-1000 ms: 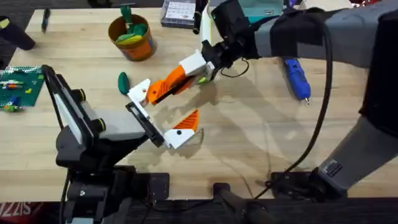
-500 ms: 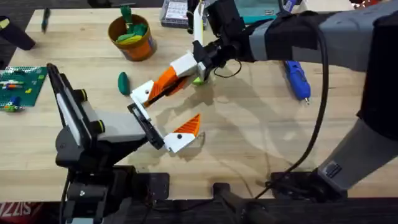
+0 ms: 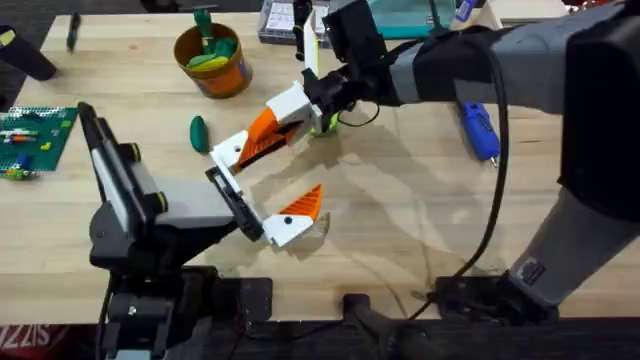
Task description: Pick up the gripper from the table and insert it into the empty holder that is missing its gripper. Then pick up a screw, insert it into the mounting hole, and use the screwdriver to tighten it. Finally, clean up the table by picking up the vegetable and placing it into the bucket.
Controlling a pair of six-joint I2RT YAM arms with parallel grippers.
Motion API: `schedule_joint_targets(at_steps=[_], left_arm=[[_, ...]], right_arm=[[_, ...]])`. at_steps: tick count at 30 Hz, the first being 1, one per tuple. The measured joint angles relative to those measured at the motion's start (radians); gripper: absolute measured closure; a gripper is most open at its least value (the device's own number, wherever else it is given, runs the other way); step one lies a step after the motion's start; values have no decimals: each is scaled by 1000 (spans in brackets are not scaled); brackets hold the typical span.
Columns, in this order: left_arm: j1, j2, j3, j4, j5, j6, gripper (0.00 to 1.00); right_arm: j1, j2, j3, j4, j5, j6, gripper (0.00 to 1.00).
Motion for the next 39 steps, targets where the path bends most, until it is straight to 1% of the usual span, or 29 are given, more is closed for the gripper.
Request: schedule_joint_targets(at_steps=[4,5,7,9,10,14,17,20,23,26,28,30,33,36,39], left_arm=[[0,0,0,0,3,1,15],[0,0,0,1,5,4,15],[0,0,0,17,10,15,15],[-6,-1,0,5,44,17,15],[-14,0,-3,0,61,17,15],[-21,-1,-4,0,93,18,15],[-21,-1,-4,0,98,18,15],[-21,-1,-4,0,99,18,15],[-21,-1,-4,0,99,18,15],[-21,0,-4,0,99,18,15],[-21,-1,-4,0,99,18,15],[-21,-1,-4,0,99,18,15],[-21,-1,-4,0,99,18,15],[-21,-1,-4,0,99,18,15],[-21,-1,-4,0,99,18,15]], right_arm=[[0,3,0,-1,1,1,725],[0,3,0,-2,3,6,623],[-3,7,-1,-4,11,7,332],[-5,13,-1,0,13,7,55],[-5,13,-1,-1,13,9,23],[-13,13,-1,-3,12,19,9],[-44,13,-1,-19,14,34,8],[-96,13,-1,-110,43,36,8],[-147,13,0,-326,108,-22,7],[-181,9,-1,-632,231,-152,7],[-190,-10,-5,-759,310,-253,7],[-192,-44,-5,-803,355,-332,7],[-192,-112,-4,-810,389,-406,7],[-192,-158,-3,-811,394,-451,7],[-193,-163,-2,-831,383,-499,7]])
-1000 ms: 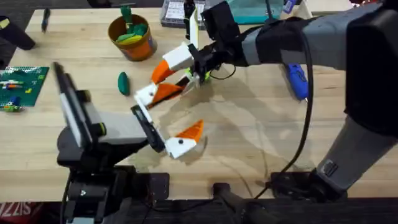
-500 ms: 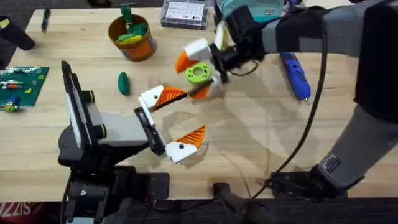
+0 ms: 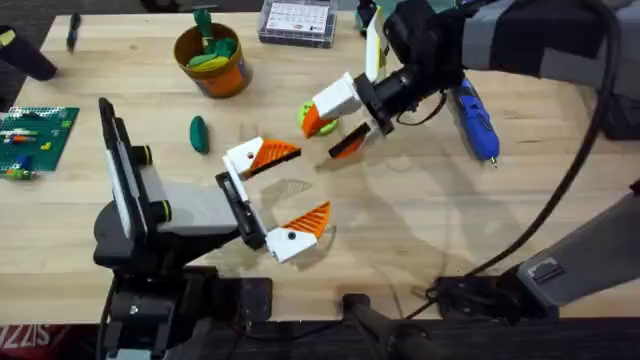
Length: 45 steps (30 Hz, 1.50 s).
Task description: Pick up the gripper from the table and insert it into the empty holder that is missing its gripper. Then pick up a screw, insert it into the mounting hole, and use the screwdriver to tighten it. Finally, clean up the table by picking up the vegetable and placing it into the bucket.
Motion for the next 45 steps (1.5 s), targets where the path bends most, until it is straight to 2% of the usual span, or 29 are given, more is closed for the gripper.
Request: schedule_joint_targets(at_steps=[3,5,13,18,19,23,24,26,27,28,32,35,39,45], left_arm=[[0,0,0,0,0,0,15],[0,0,0,0,0,0,15],[0,0,0,0,0,0,15],[0,0,0,0,0,0,15],[0,0,0,0,0,0,15],[0,0,0,0,0,0,15],[0,0,0,0,0,0,15],[0,0,0,0,0,0,16],[0,0,0,0,0,0,15],[0,0,0,0,0,0,15],[0,0,0,0,0,0,15],[0,0,0,0,0,0,15],[0,0,0,0,0,0,14],[0,0,0,0,0,0,16]], right_arm=[[0,1,0,-31,48,-29,6],[0,0,0,-51,128,-42,7],[33,-81,25,-104,557,-85,7],[61,-131,68,-2,728,-132,6],[61,-130,73,63,770,-141,6],[60,-131,73,132,798,-146,32],[60,-130,73,173,808,-151,227],[61,-122,73,195,812,-152,423],[63,-115,73,204,814,-152,494],[65,-108,73,212,815,-153,516],[91,-71,73,220,832,-157,527],[125,-49,73,220,884,-161,484],[166,-41,73,243,940,-174,475],[182,-27,73,257,967,-185,542]])
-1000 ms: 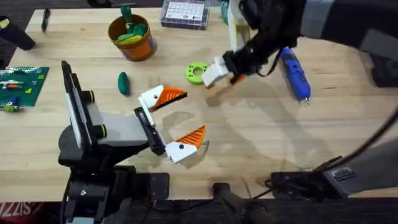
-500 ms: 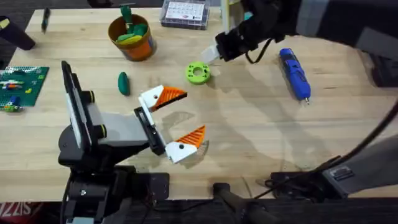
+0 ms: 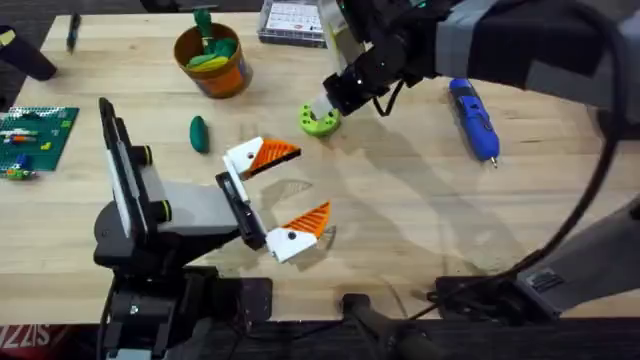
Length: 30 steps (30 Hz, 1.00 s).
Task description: Pick up the gripper from the table and insert it into the empty holder that is missing its gripper. Then pick up a screw, insert it into the mounting hole, and use the screwdriver to tighten it. Finally, clean up the table by picking up the vegetable and placing it into the bucket.
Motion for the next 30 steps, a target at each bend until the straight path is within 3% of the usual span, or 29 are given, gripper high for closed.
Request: schedule_joint_targets(at_steps=[6,30], left_arm=[[0,0,0,0,0,0,15],[0,0,0,0,0,0,15]], right_arm=[[-1,61,0,0,6,-3,611],[18,96,0,40,12,-6,668]])
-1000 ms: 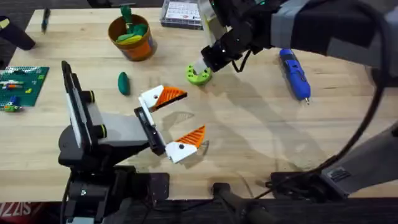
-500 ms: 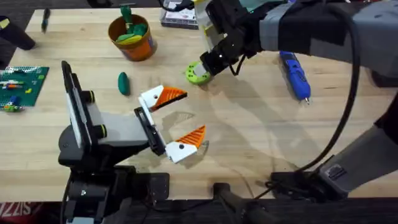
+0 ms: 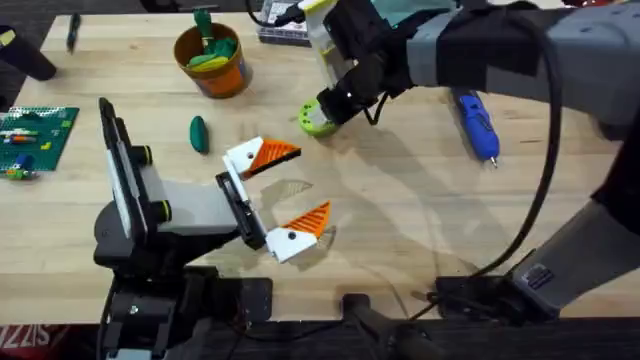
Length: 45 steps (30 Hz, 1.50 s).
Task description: Pick up the gripper from the table and insert it into the empty holder that is missing its gripper. Then pick up a screw, insert it into the mounting hole, and use the screwdriver to tighten it. Finally, clean up the table by picking up the vegetable and placing it into the bucket.
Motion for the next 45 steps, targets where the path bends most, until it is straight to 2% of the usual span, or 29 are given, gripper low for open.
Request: schedule_joint_targets(at_steps=[14,20,34,40,45], left_arm=[[0,0,0,0,0,0,15],[0,0,0,0,0,0,14],[0,0,0,0,0,0,15],[0,0,0,0,0,0,15],[0,0,0,0,0,0,15]], right_arm=[[1,0,2,5,8,0,673],[0,0,2,5,15,0,767],[0,15,13,5,20,0,786],[-2,24,21,8,32,-6,988],[-1,26,22,13,30,-7,997]])
